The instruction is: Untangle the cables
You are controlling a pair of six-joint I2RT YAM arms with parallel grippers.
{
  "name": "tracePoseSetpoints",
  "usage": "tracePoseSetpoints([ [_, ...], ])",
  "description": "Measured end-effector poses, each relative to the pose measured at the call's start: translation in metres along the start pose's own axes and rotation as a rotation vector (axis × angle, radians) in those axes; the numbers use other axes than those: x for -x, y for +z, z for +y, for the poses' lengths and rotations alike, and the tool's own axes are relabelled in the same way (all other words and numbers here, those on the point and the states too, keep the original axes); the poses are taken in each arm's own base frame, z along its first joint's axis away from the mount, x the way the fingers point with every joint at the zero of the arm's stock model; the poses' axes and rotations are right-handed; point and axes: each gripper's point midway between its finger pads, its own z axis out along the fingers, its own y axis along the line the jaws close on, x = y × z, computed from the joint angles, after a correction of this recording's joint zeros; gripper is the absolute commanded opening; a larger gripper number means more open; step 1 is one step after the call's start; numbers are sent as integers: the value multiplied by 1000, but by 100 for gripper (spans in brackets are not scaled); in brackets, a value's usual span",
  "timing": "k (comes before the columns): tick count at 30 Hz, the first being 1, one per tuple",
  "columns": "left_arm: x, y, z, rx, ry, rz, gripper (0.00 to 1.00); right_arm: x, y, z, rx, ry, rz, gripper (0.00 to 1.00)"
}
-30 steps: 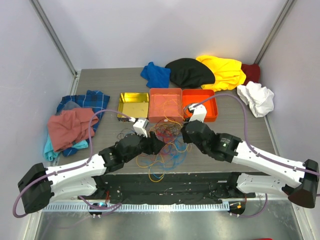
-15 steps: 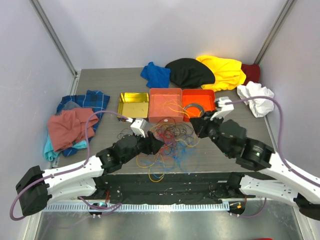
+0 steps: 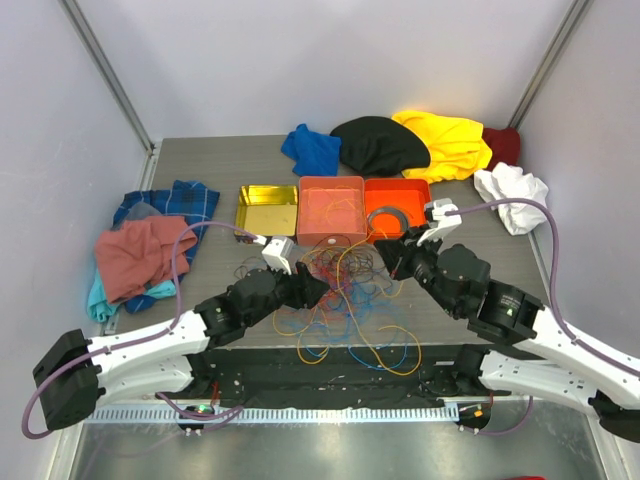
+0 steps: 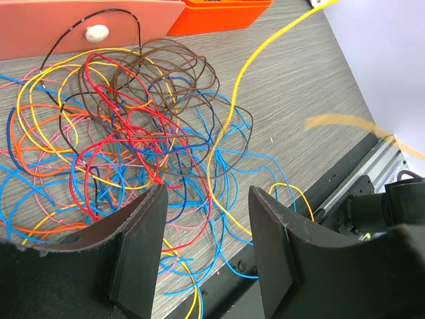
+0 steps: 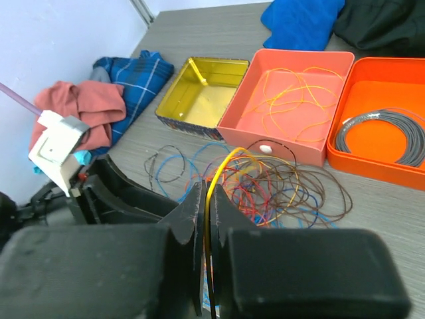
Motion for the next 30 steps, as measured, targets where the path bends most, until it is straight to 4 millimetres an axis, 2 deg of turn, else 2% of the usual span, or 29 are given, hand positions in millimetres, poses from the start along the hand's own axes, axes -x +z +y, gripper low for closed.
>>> tracePoseSetpoints([
  [4, 0, 0, 0, 0, -2, -1, 57, -2, 6, 0, -17, -31, 12, 3],
  [9, 2, 0, -3, -12, -9, -9, 59, 20, 12, 10, -20, -50, -15, 2],
  [14, 2, 3, -6, -44, -25, -36, 64, 43, 8, 19, -2, -41, -59, 2],
  [17, -1, 5, -5, -63, -37, -53, 68, 50, 6, 22, 4, -35, -72, 2],
  [26, -8, 23, -29, -187, -44, -53, 69, 57, 5, 24, 11, -28, -83, 2],
  [30, -17, 40, -34, -211, -31, -29, 68, 56, 5, 25, 13, -29, -79, 2],
])
